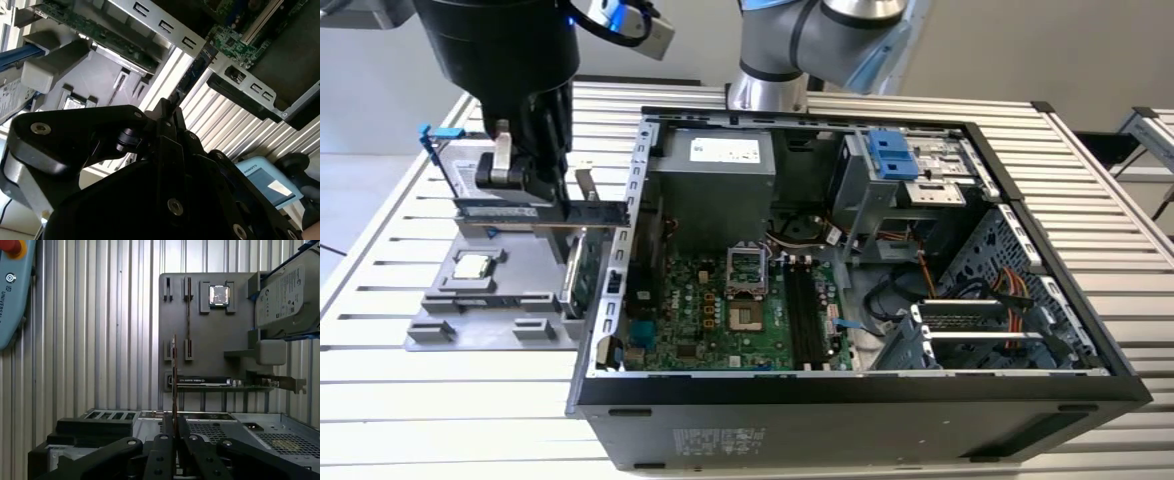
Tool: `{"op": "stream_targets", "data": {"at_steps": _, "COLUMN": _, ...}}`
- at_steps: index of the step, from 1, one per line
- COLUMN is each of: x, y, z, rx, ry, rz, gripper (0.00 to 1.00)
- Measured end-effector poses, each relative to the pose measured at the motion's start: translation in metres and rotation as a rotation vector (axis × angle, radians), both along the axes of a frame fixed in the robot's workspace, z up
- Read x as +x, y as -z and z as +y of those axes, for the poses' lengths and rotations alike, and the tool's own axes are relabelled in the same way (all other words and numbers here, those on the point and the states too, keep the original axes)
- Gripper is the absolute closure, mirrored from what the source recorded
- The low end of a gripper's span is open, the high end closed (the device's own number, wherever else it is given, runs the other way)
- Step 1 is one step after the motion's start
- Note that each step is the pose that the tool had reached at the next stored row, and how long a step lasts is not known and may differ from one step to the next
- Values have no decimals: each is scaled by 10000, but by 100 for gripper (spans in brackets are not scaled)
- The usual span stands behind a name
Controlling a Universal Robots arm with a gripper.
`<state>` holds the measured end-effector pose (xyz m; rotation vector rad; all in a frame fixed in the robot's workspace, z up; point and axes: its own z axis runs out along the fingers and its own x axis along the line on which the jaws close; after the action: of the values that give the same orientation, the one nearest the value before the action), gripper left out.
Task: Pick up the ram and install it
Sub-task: 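Pick up the ram and move it above insertion slot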
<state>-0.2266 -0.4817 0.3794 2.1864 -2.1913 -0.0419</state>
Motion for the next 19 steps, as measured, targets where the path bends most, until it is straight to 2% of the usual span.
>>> {"op": "stream_targets", "data": {"at_steps": 19, "x": 342, "y": 0, "z": 0, "rx": -1, "ry": 41, "rz": 63, "gripper": 100}}
